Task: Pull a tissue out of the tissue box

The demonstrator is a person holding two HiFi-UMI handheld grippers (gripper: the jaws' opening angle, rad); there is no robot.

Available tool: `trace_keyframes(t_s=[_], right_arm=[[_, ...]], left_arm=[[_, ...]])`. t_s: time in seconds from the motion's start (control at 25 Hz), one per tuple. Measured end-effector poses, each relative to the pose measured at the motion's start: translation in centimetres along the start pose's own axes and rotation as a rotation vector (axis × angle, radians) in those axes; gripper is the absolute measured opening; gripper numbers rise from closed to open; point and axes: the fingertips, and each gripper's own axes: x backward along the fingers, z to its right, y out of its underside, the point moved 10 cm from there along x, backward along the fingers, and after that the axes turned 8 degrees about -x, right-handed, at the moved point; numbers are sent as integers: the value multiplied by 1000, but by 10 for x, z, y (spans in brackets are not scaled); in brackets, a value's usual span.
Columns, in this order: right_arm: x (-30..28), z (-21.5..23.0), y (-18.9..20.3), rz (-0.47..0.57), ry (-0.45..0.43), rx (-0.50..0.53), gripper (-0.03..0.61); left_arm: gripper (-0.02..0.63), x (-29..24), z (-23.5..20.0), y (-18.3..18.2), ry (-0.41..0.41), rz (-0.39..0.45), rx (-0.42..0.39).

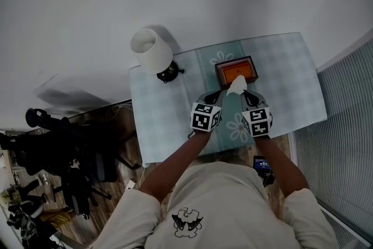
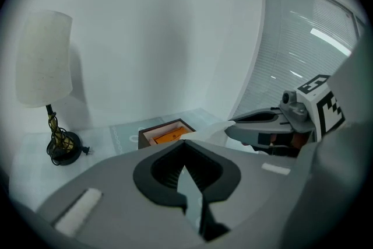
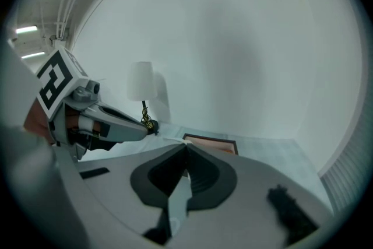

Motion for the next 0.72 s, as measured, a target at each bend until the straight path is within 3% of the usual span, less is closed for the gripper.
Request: trace_keyframes(t_s=[0.72], right_arm=[[74, -36, 4, 130, -48, -221, 14]], left_arm=[[6, 70, 38, 2, 42, 115, -78]])
